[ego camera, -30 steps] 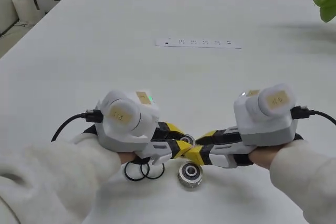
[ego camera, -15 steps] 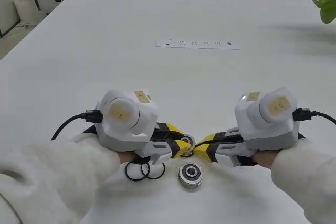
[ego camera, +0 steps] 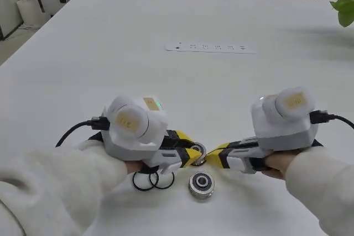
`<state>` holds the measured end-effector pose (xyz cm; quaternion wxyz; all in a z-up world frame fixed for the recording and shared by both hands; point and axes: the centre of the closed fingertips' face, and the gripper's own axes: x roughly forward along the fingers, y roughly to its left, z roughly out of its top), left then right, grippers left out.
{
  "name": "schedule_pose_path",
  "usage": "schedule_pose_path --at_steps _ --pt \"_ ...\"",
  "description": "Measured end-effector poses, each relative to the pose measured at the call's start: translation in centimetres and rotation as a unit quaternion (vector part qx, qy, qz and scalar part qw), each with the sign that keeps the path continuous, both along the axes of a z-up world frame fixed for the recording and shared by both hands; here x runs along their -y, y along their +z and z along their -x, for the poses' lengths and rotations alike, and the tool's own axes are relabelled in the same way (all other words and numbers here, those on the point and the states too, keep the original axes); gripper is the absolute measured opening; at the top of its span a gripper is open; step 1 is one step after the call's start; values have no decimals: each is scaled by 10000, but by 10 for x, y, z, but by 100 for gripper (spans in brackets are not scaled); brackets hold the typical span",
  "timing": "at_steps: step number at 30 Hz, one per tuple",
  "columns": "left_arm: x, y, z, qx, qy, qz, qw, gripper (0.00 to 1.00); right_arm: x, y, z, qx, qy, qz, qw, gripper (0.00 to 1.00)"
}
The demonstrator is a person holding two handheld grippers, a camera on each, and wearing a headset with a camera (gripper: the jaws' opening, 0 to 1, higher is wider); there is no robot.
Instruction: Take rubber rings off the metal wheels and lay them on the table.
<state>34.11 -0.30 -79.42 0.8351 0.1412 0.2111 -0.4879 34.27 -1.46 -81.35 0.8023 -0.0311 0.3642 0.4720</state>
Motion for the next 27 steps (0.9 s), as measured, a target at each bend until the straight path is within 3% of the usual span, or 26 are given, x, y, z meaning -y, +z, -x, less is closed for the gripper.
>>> schedule_pose_path --at_steps 1,9,18,24,27 --pt "0 0 0 3 -2 -2 10000 14 0 0 0 -108 -72 -35 9999 0" --pt "-1 0 0 -1 -8 -3 10000 14 1 1 -2 -251 -248 -150 9993 0" --pt "-1 0 -1 -12 -4 -1 10000 14 -1 11 -3 -472 -524 -471 9964 0" --pt "-2 -1 -2 -37 23 46 10000 14 -2 13 -2 -421 -528 -408 9969 0" --pt "-2 -1 -2 -40 28 59 10000 14 -5 15 -2 -491 -564 -503 9959 0"
